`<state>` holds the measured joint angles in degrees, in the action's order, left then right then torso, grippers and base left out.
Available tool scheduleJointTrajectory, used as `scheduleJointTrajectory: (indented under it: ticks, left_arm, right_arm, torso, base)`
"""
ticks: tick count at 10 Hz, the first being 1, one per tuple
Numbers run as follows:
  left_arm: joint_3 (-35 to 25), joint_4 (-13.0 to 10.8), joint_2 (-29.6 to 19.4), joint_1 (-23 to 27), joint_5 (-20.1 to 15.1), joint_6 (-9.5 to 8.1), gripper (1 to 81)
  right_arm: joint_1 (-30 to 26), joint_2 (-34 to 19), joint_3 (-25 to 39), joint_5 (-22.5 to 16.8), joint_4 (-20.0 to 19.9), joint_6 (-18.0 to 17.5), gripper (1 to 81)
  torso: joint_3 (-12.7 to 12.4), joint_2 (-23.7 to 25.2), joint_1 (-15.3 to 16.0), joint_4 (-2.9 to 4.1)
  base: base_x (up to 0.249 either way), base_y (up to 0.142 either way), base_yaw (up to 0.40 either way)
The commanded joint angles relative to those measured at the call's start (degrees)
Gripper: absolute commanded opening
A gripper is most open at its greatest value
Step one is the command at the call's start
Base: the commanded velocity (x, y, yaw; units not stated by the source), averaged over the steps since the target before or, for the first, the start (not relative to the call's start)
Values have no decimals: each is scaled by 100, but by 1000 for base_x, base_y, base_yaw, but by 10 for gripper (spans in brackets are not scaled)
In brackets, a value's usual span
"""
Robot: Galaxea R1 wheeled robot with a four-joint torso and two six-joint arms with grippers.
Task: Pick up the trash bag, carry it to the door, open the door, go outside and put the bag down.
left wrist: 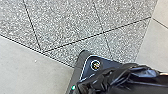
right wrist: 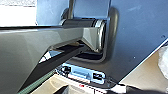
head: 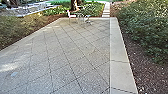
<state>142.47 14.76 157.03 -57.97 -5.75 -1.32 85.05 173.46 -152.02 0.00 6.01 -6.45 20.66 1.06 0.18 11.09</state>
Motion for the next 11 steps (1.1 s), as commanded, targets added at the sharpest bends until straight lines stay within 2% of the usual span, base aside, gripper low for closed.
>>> scheduleJointTrajectory:
  ticks: [1,3,7,8,11]
  left_arm:
    - [606,176,-189,904,-628,17,10]
    - [913,150,-171,1300,-988,17,10]
    - [1116,132,-250,1617,-1059,17,10]
    - [1125,123,-294,1696,-1261,17,10]
    - [1125,97,-268,1722,-1279,17,10]
  right_arm:
    - [122,192,103,-668,225,241,811]
    - [131,192,103,-659,216,249,811]
    - [140,209,103,-650,216,241,811]
    - [157,209,103,-642,225,249,811]
    - [184,200,94,-633,199,241,811]
  torso:
    - [0,0,0,0]
    - [2,-2,2,0]
    - [2,-5,5,0]
    - [5,-5,6,0]
    - [5,-5,6,0]
  base:
    - [0,0,0]
    - [0,0,0]
    - [0,0,0]
    - [0,0,0]
    - [0,0,0]
